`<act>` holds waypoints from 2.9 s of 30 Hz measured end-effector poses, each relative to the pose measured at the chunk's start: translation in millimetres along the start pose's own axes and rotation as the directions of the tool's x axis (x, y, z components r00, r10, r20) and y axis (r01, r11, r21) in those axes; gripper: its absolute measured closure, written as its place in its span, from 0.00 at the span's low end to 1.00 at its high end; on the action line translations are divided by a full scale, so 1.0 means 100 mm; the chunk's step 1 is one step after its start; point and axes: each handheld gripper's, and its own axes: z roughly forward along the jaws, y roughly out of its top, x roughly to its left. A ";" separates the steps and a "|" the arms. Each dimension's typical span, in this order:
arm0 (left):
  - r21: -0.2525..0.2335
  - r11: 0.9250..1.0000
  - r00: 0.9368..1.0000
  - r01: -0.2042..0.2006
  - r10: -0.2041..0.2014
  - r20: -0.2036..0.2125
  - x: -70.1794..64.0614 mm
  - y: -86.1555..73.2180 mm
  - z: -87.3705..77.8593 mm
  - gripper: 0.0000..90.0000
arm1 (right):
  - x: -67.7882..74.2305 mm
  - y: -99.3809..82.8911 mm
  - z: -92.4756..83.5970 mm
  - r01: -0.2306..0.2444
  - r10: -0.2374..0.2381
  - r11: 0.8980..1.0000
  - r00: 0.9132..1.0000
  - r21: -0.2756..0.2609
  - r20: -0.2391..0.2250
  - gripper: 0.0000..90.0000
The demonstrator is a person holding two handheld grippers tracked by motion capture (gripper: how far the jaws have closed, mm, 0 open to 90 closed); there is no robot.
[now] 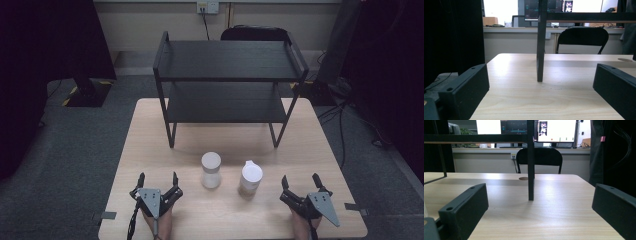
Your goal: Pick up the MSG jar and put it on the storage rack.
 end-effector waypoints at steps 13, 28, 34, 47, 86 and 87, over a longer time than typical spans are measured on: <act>0.000 1.000 1.000 0.000 0.000 -0.010 -0.02 0.00 0.00 0.00 | 0.02 0.00 0.00 0.001 -0.001 1.000 1.000 0.000 0.012 0.00; 0.000 1.000 1.000 0.000 0.000 -0.012 -0.02 0.00 0.00 0.00 | 0.04 0.00 0.00 0.002 -0.002 1.000 1.000 0.001 0.019 0.00; 0.000 1.000 1.000 0.000 0.000 -0.012 -0.02 0.00 0.00 0.00 | 0.04 0.00 0.00 0.001 -0.001 1.000 1.000 0.001 0.021 0.00; 0.016 0.999 0.999 -0.037 0.038 -0.027 -0.09 0.03 0.00 0.00 | 0.05 0.00 0.00 0.001 -0.001 1.000 1.000 0.001 0.025 0.00; 0.028 0.998 0.910 0.059 -0.065 0.410 -0.41 0.55 0.28 0.06 | 0.05 0.00 0.00 0.000 0.000 1.000 1.000 0.000 0.026 0.00; 0.030 0.998 0.909 0.057 -0.064 0.411 -0.42 0.53 0.29 0.07 | 0.05 0.00 0.00 0.000 0.000 1.000 1.000 0.000 0.026 0.00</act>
